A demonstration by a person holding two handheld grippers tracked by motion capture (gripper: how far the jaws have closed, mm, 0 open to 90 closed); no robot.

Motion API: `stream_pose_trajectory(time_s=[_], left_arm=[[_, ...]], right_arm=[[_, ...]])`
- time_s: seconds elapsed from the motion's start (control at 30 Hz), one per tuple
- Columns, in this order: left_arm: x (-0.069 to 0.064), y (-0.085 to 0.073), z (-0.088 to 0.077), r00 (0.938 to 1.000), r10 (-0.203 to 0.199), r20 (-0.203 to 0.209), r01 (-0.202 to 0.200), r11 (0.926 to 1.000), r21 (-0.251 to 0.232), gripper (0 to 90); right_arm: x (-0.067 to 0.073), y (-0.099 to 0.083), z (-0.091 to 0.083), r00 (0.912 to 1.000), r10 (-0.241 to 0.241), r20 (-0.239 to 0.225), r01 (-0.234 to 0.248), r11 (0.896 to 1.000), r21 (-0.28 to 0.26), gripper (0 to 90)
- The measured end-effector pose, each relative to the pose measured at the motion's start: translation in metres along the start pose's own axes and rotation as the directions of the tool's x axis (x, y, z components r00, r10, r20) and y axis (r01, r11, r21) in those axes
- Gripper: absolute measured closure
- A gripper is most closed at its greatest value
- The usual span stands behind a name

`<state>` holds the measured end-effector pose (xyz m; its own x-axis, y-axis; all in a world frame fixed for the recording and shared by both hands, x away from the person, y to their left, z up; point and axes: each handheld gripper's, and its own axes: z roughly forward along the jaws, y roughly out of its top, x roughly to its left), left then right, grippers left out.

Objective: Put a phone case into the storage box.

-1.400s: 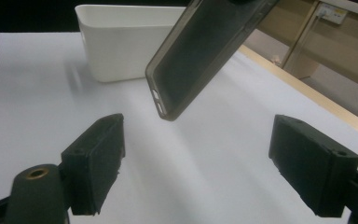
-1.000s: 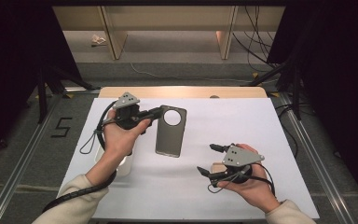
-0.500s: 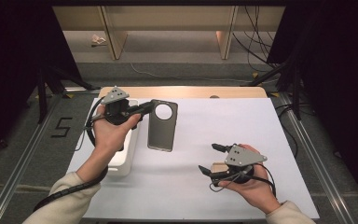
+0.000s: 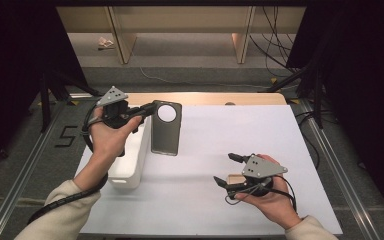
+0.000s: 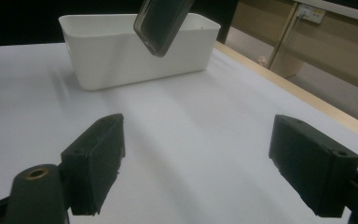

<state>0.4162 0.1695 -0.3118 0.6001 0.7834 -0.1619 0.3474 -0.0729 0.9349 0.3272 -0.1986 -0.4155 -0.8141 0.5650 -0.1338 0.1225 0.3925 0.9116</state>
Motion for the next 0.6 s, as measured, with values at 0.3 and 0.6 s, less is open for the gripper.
stream_pose_trajectory(time_s=[0.3,0.6], left_arm=[[0.009,0.005,-0.004,0.9992,0.028,-0.03,-0.029,0.9995,-0.014,84.8],[0.02,0.007,-0.008,0.9985,0.028,-0.047,-0.029,0.999,-0.034,84.7]], right_arm=[[0.0,0.0,-0.002,0.9999,0.004,0.014,-0.004,1.0,-0.003,19.6],[-0.001,-0.001,-0.002,0.9996,0.014,0.024,-0.014,1.0,-0.012,19.6]])
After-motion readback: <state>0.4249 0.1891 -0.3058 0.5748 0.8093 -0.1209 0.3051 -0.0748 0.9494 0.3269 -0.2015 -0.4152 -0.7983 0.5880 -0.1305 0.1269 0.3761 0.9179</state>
